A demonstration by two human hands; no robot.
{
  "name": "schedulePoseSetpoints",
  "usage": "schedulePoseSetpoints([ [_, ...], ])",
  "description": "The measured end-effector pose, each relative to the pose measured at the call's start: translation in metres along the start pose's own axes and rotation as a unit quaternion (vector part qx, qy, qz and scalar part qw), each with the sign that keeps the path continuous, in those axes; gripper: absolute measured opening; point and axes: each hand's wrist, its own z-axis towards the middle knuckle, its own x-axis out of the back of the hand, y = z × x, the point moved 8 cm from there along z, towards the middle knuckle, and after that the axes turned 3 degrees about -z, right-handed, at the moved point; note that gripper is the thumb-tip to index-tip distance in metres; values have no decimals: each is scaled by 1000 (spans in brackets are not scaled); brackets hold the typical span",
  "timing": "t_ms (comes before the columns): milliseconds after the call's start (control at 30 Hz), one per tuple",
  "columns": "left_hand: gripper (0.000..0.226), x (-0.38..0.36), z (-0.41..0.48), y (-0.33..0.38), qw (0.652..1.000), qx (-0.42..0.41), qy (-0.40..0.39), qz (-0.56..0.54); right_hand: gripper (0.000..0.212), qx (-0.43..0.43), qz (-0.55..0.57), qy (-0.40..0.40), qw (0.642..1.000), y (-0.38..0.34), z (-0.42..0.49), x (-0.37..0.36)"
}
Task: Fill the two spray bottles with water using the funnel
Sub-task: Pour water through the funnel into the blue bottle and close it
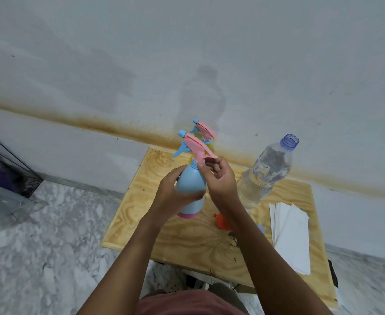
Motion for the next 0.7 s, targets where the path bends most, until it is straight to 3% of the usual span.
schedulePoseSetpoints([
  [133,67,-4,0,4,1000,-3,-1,-17,33,5,-25,9,1000,-1,-3,-5],
  [267,66,-2,-1,6,1000,-5,7,-16,33,-19,15,6,1000,-1,-5,-4],
  [433,64,-1,0,10,999,-5,9,-39,15,-26,40,31,998,-1,-5,-2],
  [600,56,-3,-1,19,999,-11,13,-49,38,-16,-9,62,998,-4,-8,-9],
  [700,55,-4,0,20,999,-12,12,-48,35,-18,-11,64,998,-3,-10,-11],
])
